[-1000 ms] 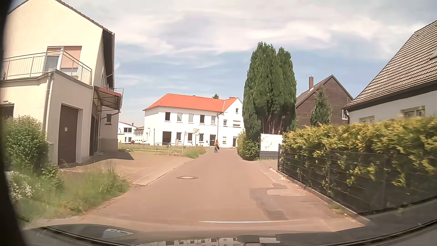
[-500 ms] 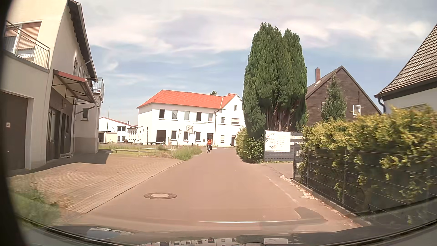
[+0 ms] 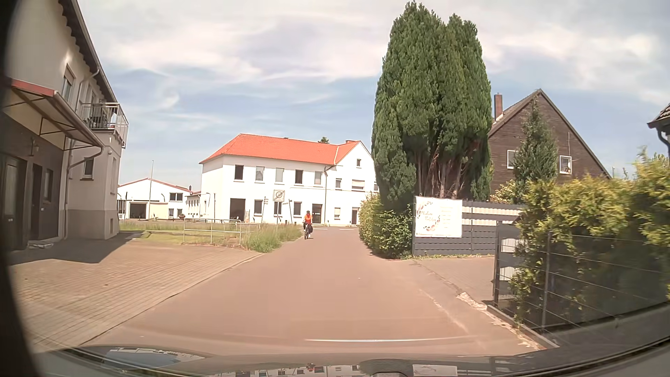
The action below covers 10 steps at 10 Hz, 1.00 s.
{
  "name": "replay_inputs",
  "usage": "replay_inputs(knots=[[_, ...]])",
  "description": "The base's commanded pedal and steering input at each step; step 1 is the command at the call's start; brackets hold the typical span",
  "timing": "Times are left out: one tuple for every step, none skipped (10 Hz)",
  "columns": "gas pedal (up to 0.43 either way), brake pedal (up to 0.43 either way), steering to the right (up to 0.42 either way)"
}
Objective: Follow the waypoints while adhering to traffic rules and regulations
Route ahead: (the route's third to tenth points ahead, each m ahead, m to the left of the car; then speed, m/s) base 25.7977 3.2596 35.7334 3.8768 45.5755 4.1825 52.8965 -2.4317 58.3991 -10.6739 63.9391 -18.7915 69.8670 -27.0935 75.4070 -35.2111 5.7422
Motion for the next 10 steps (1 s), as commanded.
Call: replay_inputs(knots=[[0.0,0.232,0.008],[0.0,0.232,0.008],[0.0,0.207,0.006],[0.0,0.183,0.005],[0.0,0.171,0.003],[0.0,0.171,0.001],[0.0,0.171,0.0],[0.0,0.177,0.0],[0.0,0.189,0.0],[0.0,0.189,0.0]])
